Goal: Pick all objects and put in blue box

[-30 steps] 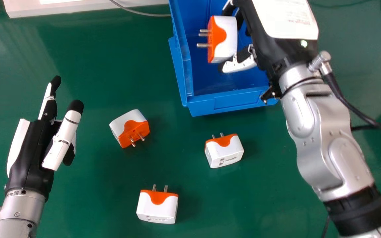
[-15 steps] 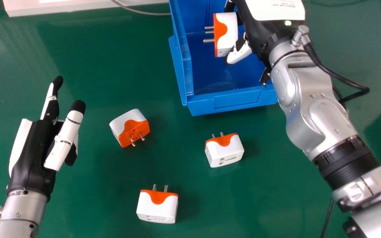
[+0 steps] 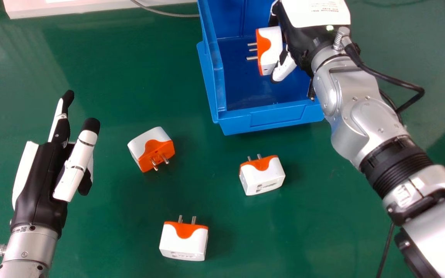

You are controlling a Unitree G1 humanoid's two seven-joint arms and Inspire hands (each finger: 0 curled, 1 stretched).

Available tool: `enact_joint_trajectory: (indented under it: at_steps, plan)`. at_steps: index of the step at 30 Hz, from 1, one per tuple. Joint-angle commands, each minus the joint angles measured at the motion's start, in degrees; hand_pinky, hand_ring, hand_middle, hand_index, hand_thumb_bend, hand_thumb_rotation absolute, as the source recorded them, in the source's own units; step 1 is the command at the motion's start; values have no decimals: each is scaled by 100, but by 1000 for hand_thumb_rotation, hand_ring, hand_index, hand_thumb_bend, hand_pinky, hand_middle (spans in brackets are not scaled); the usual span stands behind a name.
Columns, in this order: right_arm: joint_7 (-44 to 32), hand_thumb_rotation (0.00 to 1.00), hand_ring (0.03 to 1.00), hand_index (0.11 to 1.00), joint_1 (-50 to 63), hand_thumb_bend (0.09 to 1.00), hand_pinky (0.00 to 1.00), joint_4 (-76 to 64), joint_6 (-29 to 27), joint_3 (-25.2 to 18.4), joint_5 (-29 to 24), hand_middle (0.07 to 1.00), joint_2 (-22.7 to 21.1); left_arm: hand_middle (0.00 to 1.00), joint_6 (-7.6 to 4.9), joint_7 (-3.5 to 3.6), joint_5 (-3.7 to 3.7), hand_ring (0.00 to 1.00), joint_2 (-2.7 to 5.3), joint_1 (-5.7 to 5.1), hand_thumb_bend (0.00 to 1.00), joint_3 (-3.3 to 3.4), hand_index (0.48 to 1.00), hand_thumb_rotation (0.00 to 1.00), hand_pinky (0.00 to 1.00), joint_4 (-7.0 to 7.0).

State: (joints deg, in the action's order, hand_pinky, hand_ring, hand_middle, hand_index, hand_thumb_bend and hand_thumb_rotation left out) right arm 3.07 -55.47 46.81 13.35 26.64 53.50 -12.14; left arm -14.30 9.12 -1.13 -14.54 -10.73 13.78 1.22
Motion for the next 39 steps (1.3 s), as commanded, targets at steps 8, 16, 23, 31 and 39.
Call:
enact_joint_trajectory:
  at_steps: [8, 16, 23, 31, 39]
  plan:
    - [154, 0, 463, 455, -179, 500, 358, 44, -42, 83, -310, 511, 45, 0, -137, -16, -34, 0, 20, -104, 498, -14, 1000, 893, 0, -184]
    - [450, 0, 464, 460, -135, 500, 361, 93, -171, 107, -456, 515, 38, 0, -173, 17, -50, 0, 1, -103, 501, -14, 1000, 906, 0, -151]
    - [535, 0, 464, 460, -170, 500, 361, 147, -161, 84, -561, 516, 155, 0, -154, 23, -47, 0, 4, -129, 504, -20, 1000, 919, 0, -211]
    - [429, 0, 460, 463, -107, 501, 362, -39, -56, -93, -930, 510, 219, 0, -144, 46, -72, 0, 17, -117, 507, -11, 1000, 933, 0, -184]
    - [479, 114, 780, 765, 11, 611, 645, -265, -8, 29, -918, 825, 116, 0, -119, 32, -62, 0, 15, -105, 520, -6, 1000, 971, 0, -196]
